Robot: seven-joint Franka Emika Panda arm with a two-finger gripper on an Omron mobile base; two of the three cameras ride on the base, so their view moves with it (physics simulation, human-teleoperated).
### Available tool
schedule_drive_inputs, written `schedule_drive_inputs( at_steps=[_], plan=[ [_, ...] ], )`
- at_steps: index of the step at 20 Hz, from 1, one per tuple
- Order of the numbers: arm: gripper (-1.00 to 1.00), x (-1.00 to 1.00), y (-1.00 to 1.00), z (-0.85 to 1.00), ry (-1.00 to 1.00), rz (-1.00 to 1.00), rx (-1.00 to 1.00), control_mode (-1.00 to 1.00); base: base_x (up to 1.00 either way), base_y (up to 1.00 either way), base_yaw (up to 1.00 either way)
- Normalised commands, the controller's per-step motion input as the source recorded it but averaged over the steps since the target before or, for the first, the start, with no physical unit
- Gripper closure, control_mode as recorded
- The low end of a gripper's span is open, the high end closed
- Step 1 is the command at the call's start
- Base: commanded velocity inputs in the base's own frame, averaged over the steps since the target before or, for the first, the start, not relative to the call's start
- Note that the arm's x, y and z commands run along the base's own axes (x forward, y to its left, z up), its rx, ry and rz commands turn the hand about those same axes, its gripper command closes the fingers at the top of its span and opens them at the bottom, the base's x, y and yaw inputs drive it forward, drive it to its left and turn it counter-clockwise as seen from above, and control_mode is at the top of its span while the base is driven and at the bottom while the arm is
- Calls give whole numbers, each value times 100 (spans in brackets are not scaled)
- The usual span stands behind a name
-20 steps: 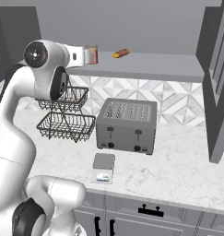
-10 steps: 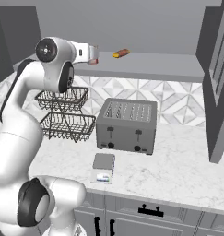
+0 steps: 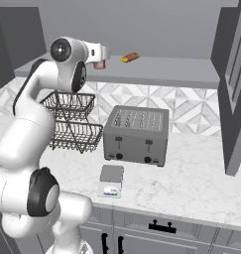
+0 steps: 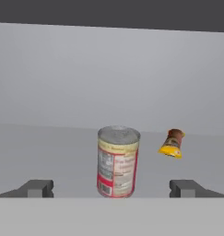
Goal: Pick the canned food and place it on the digital scale for weighing, and close the cabinet.
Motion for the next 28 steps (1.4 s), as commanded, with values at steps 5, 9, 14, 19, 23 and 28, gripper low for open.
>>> schedule_drive_inputs(
  at_steps=[5,9,14,19,23,28],
  plan=[
    [-100,51,0,-3,0,0,0,-100,0,0,0],
    [-100,34,0,-11,0,0,0,-100,0,0,0],
    [-100,29,0,-16,0,0,0,-100,0,0,0],
    [-100,29,0,-9,0,0,0,-100,0,0,0],
    [100,21,0,-12,0,0,0,-100,0,0,0],
    [100,25,-7,-7,0,0,0,-100,0,0,0]
  ],
)
